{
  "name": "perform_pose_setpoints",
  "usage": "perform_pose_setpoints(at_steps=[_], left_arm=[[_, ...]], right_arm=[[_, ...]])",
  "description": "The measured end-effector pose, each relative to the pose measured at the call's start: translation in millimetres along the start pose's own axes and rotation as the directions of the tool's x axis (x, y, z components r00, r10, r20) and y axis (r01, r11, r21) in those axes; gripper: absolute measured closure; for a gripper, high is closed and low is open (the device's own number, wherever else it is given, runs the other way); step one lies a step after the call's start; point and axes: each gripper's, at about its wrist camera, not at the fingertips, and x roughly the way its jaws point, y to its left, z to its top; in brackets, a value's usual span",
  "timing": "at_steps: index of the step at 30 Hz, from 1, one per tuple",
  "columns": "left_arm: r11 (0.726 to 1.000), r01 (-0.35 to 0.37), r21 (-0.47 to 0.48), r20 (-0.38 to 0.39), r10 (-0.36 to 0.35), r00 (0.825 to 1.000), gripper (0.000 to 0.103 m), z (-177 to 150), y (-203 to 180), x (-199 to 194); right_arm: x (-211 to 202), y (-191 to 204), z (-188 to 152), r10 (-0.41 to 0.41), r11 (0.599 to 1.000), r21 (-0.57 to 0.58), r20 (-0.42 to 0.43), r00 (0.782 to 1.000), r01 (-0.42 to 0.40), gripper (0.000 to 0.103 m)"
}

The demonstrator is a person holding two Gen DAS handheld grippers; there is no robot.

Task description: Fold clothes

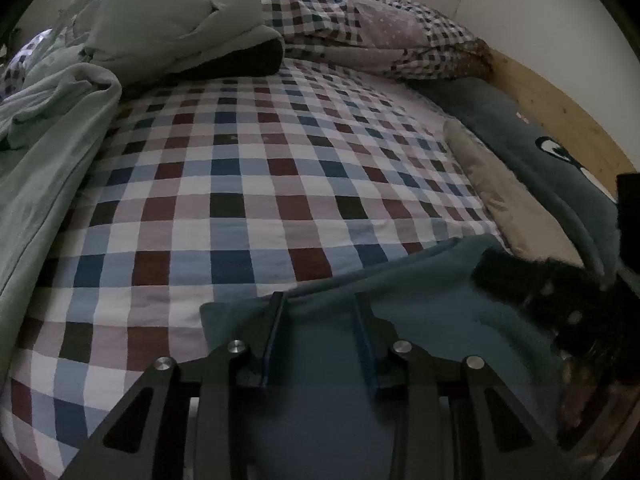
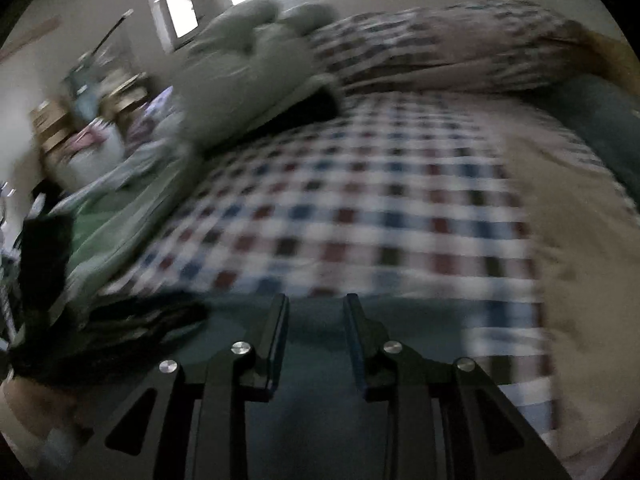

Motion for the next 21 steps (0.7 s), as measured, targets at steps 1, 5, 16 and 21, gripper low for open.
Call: perform_pose_setpoints(at_steps=[1,5,16,21], left_arm=[[1.0,-0.001,0.001,0.003,0.001,1.0,0.067,-0.9,0.6,-1.6],[1.0,-0.008,0.015,0.013,0.008,1.0,0.066,-6.5,1.7,-11.3],[0.999,0.017,-0.038,0.101,-0.013,0.995,0.045,-26.9,18.8,-67.3],[0.999,0.017,-0.05,0.075,-0.014,0.997,0.044,-42.4,17.6,-75.3]], right_arm=[[4.9,5.3,-3.3,0.003,1.0,-0.017,-0.021,1.0,-0.003,0.073],[23.1,6.4,-13.9,-0.057,0.998,-0.041,-0.091,0.994,0.053,0.073],[-20.1,-52.2,-15.6,-0.26,0.956,0.139,-0.012,0.966,0.259,0.067],[-45.7,-38.1,-20.6,-0.256,0.96,0.129,0.054,0.965,0.248,0.067]])
